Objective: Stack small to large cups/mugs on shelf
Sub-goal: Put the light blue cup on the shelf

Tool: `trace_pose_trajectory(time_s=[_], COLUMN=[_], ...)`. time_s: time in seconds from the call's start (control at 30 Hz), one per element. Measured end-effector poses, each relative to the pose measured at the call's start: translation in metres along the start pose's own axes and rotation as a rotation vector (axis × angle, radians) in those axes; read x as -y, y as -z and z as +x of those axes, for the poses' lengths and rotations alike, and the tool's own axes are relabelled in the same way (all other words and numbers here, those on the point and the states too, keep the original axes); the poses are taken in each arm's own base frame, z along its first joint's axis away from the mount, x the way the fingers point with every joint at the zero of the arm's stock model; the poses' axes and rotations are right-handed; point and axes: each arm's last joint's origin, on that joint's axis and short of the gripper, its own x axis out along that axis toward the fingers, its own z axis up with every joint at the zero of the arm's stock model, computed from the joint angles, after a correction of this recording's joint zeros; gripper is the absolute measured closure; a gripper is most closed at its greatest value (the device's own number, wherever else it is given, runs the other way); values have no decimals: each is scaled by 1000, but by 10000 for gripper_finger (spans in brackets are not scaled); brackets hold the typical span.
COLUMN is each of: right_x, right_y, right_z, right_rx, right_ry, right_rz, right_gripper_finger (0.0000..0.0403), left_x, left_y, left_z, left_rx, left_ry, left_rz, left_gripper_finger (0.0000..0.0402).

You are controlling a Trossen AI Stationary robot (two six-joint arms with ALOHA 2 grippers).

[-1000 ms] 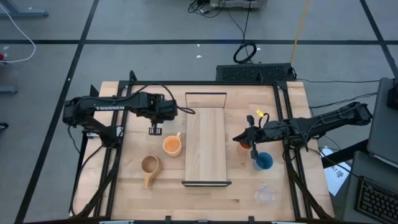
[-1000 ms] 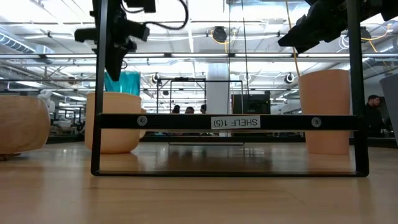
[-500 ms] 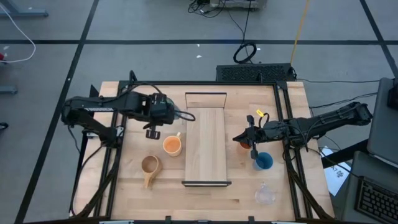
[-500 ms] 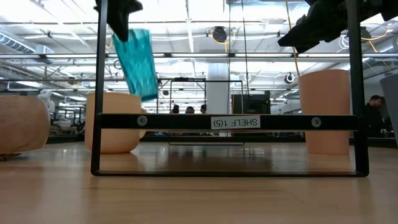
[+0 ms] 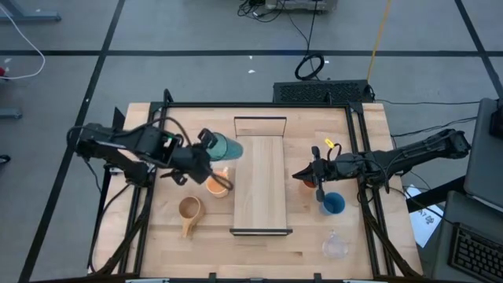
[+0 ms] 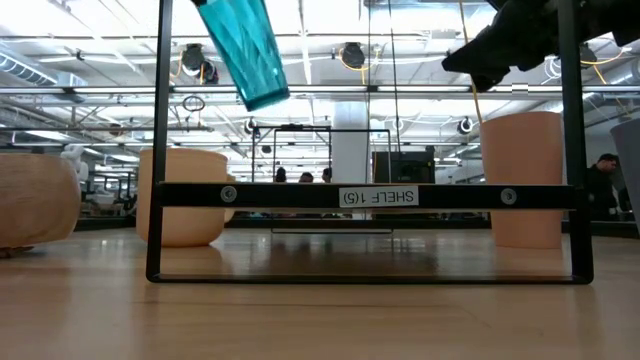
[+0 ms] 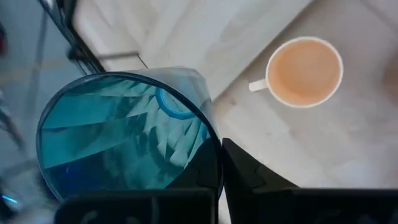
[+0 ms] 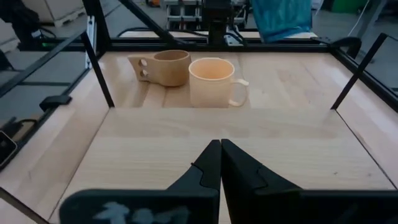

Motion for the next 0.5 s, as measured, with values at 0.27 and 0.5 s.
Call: trace_pose_trajectory(time_s=[0.27,0.5], right_x=[-7,-14], right_y=[-3,-3], right_z=[-1,-2], right_rx=[34,46], right_ry=[-34,-70], right_rz=[4,-7], right_gripper_finger=[403,403], left_x=[13,21], left_y=[-16,-27], left_z=[-11,-19], left_rx=[25,85], left_ry=[-85,-117], left_rz=[183,128], left_gripper_finger=[397,397])
